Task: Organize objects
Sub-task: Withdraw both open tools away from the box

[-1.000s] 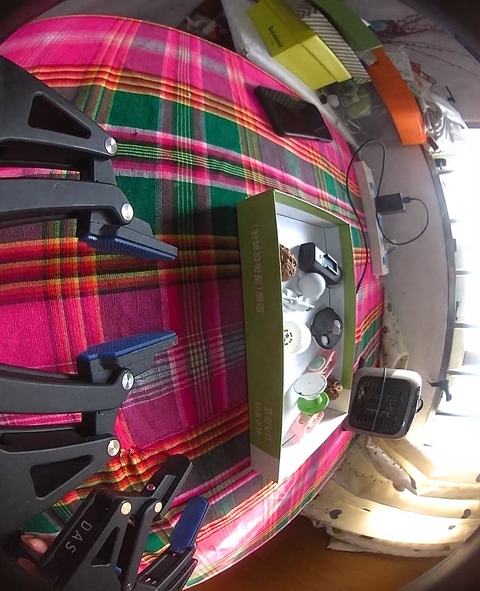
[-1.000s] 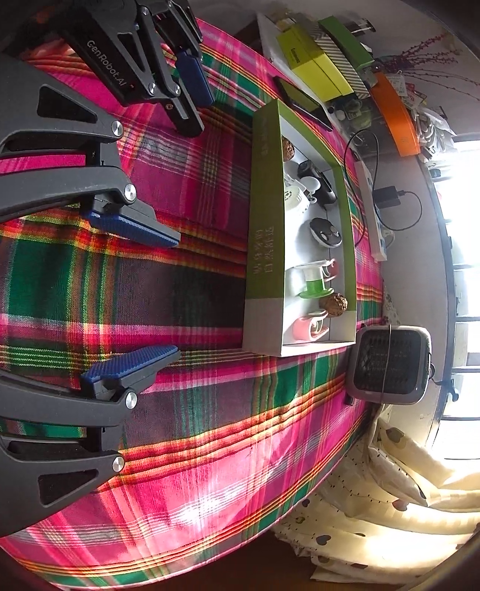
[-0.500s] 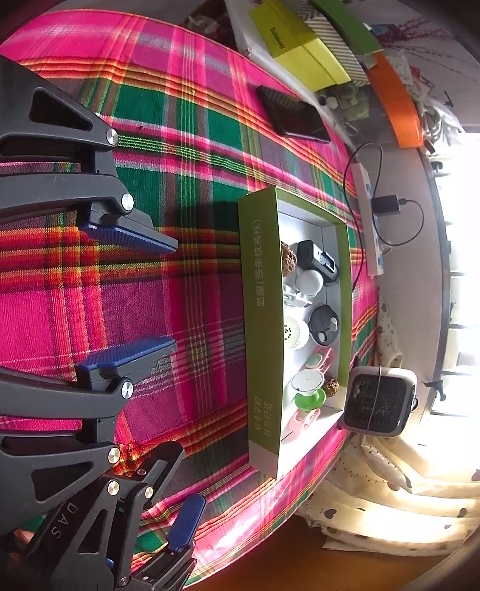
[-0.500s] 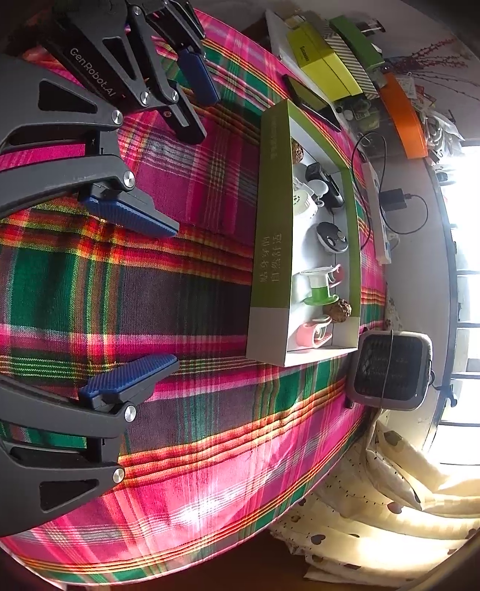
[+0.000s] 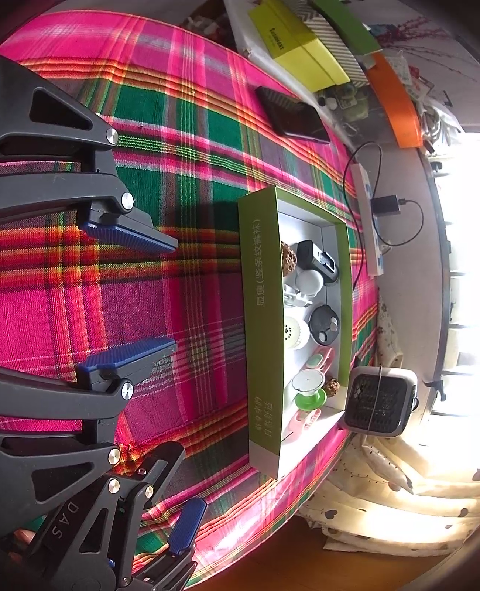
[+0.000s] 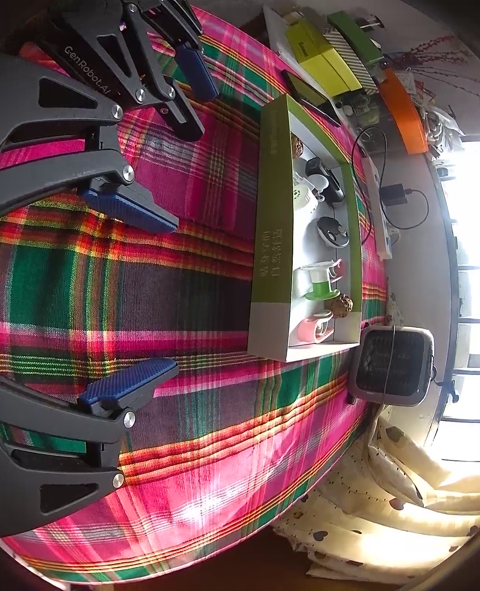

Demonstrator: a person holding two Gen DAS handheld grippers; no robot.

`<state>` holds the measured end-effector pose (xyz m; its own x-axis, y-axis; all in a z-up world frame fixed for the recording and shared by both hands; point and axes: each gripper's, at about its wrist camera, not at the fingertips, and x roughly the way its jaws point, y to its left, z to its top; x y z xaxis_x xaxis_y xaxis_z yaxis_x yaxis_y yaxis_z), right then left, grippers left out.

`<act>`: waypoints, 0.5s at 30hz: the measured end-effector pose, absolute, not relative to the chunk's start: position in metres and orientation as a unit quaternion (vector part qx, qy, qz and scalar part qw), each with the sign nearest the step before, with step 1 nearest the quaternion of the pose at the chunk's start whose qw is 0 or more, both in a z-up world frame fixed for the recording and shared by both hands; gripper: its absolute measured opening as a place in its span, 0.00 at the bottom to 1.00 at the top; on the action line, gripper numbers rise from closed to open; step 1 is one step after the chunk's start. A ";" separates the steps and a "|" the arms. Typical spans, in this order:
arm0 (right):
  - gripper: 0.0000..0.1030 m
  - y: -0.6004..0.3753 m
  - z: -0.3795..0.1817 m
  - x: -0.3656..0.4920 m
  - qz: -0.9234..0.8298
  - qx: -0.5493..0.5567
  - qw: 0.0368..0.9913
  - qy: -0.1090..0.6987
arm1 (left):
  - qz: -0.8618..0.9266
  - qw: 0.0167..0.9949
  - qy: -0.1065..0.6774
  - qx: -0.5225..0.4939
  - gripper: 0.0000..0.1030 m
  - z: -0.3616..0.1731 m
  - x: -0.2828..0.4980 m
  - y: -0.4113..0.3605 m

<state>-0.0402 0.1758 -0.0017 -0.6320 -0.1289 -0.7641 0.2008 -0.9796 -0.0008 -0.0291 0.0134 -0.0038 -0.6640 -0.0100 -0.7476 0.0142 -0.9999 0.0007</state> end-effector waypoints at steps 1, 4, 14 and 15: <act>0.68 0.176 -0.002 -0.040 -0.902 0.419 0.091 0.043 | -0.912 0.007 0.003 0.410 0.45 -0.004 -0.029 0.013; 0.69 0.176 -0.002 -0.040 -0.902 0.419 0.091 0.043 | -0.912 0.007 0.003 0.410 0.45 -0.004 -0.029 0.013; 0.69 0.176 -0.002 -0.040 -0.902 0.419 0.091 0.043 | -0.912 0.007 0.004 0.410 0.45 -0.004 -0.029 0.014; 0.69 0.176 -0.002 -0.040 -0.902 0.419 0.091 0.043 | -0.912 0.007 0.004 0.410 0.45 -0.004 -0.029 0.014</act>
<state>-0.0400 0.1758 -0.0019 -0.6320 -0.1285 -0.7642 0.2010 -0.9796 -0.0015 -0.0290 0.0139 -0.0039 -0.6642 -0.0091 -0.7475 0.0160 -0.9999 -0.0020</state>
